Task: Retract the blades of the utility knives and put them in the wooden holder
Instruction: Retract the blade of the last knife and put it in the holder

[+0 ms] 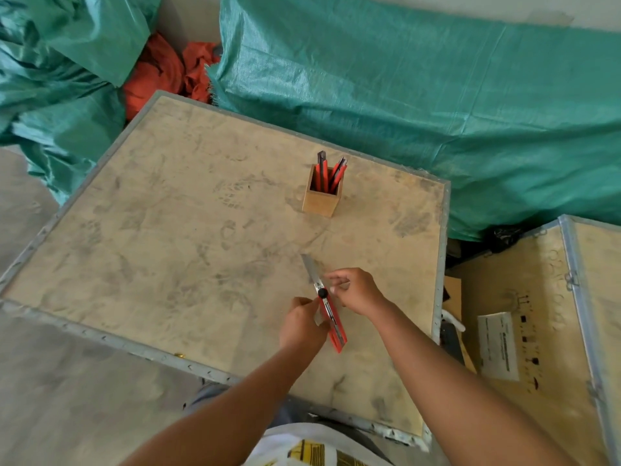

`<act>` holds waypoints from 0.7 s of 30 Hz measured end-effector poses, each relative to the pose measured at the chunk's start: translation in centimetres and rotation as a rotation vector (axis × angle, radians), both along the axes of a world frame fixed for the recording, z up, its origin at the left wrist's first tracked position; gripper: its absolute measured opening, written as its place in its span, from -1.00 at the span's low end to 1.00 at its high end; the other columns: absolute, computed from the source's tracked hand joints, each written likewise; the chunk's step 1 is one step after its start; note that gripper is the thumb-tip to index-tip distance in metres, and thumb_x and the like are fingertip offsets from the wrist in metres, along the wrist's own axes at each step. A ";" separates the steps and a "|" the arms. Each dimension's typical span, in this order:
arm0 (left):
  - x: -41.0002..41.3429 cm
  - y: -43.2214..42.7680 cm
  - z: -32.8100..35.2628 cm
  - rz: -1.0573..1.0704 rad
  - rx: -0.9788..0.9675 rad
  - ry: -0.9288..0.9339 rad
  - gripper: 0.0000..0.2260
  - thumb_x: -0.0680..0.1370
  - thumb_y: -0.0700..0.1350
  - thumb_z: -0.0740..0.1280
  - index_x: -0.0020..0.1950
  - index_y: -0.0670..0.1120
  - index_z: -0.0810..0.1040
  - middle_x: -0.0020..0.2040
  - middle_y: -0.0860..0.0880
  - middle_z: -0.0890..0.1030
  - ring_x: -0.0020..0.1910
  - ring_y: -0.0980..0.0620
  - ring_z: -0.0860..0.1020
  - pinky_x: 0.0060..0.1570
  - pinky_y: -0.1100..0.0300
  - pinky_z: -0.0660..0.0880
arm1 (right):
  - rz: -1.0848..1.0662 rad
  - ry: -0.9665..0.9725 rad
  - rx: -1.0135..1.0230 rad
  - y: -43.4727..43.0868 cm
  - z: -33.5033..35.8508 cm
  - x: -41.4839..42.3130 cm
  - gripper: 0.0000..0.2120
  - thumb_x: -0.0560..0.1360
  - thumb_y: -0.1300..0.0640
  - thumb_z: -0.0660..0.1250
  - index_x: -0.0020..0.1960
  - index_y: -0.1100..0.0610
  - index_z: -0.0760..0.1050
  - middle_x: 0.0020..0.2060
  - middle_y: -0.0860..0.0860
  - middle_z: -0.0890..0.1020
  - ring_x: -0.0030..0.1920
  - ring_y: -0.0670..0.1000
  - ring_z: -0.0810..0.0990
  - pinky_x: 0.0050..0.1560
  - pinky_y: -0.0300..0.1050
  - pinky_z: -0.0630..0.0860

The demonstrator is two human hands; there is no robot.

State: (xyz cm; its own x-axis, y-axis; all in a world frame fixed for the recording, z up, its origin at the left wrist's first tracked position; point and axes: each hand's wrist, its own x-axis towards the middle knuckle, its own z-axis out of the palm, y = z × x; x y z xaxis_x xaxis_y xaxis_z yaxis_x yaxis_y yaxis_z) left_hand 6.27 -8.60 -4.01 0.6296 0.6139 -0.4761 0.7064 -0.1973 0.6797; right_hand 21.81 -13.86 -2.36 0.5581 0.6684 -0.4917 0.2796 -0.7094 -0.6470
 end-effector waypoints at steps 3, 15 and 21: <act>0.3 -1.1 -0.5 -0.058 0.055 0.064 -0.81 0.47 -0.07 0.38 0.07 0.00 0.63 0.19 -0.02 0.43 0.02 -0.04 0.59 -0.06 0.00 0.62 | 0.110 -0.001 -0.043 0.4 -0.4 -0.4 -0.64 0.53 0.29 0.43 0.30 0.08 0.63 0.16 0.07 0.72 0.17 0.01 0.68 0.22 -0.24 0.50; 0.2 -1.9 -0.5 0.030 0.038 -0.033 -0.73 0.51 -0.21 0.34 0.20 -0.07 0.62 0.12 -0.01 0.51 -0.06 -0.01 0.56 -0.12 0.06 0.60 | -0.009 0.036 0.041 -0.6 -1.1 -0.4 -0.82 0.51 0.28 0.44 0.08 0.10 0.63 0.01 0.05 0.72 0.01 0.02 0.70 0.14 -0.02 0.64; 0.3 0.3 1.8 0.212 -0.366 -0.244 -0.58 0.57 -0.35 0.26 0.40 -0.06 0.49 0.20 -0.02 0.62 0.08 -0.05 0.65 -0.12 0.38 0.60 | -0.197 0.138 0.198 -0.5 1.5 0.7 -0.83 0.56 0.29 0.40 0.11 0.09 0.60 0.02 0.08 0.70 0.04 0.09 0.71 -0.04 0.01 0.74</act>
State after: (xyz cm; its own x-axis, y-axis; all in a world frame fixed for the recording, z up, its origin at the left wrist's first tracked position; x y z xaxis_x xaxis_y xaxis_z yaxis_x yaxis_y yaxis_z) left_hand 6.58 -8.27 -2.20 0.6286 0.5610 -0.5387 0.5168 0.2164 0.8283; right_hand 22.49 -14.38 -0.86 0.6230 0.6445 -0.4432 0.0492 -0.5978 -0.8001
